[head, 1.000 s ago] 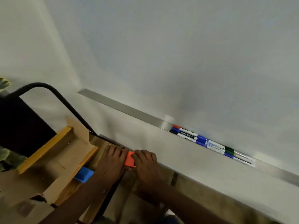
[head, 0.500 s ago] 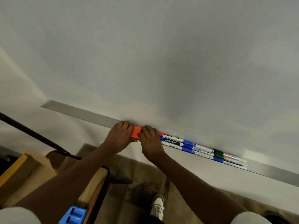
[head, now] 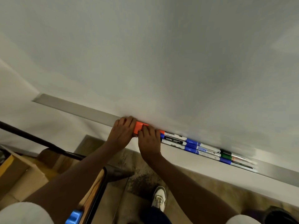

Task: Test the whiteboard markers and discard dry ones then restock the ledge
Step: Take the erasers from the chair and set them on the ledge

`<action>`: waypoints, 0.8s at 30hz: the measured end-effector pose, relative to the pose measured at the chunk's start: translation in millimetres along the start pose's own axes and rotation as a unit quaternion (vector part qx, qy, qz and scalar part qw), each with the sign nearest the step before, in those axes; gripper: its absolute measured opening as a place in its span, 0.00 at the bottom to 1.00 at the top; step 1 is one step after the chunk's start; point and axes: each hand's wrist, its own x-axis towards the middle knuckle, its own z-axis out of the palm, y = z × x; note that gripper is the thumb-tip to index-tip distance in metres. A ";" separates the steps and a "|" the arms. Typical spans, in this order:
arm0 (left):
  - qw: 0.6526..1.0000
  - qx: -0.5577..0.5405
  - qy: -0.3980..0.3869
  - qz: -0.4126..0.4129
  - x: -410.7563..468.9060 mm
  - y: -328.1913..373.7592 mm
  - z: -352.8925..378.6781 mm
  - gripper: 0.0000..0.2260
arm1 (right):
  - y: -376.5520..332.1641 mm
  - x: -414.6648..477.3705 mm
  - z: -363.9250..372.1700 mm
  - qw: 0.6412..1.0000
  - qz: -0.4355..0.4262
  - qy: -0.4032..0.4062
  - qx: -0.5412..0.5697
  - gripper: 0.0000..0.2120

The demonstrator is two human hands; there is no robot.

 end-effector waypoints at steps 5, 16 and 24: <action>0.999 -0.029 -0.011 -0.015 -1.7 2.7 10.1 0.31 | -3.9 -3.7 -1.8 0.999 0.037 0.007 0.012 0.09; 1.000 -0.010 -0.020 -0.011 -9.1 17.2 17.0 0.28 | 3.4 -4.8 -2.2 0.998 0.057 -0.002 0.013 0.07; 1.000 -0.020 -0.019 0.005 -12.1 22.4 12.0 0.22 | 10.7 -8.0 -8.1 0.998 0.050 -0.021 0.025 0.11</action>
